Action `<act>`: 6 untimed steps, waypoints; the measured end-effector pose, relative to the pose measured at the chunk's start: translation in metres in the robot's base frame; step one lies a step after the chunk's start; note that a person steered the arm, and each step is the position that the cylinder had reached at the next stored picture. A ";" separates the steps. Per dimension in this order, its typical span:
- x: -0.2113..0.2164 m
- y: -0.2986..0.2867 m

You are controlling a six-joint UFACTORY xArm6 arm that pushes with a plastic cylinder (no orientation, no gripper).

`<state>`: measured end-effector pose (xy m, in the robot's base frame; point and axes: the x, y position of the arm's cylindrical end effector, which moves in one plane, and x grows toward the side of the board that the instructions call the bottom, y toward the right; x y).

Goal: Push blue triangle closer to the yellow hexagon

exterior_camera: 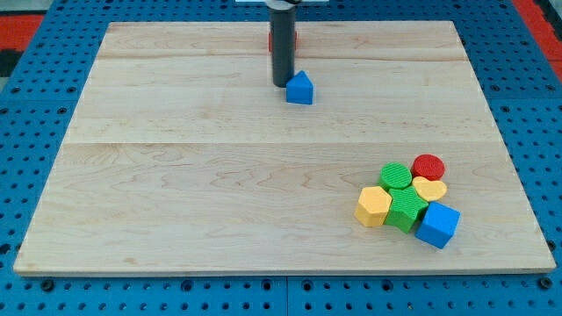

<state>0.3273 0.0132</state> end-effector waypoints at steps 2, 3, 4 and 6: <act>0.013 0.049; 0.034 0.055; 0.054 0.056; 0.085 0.073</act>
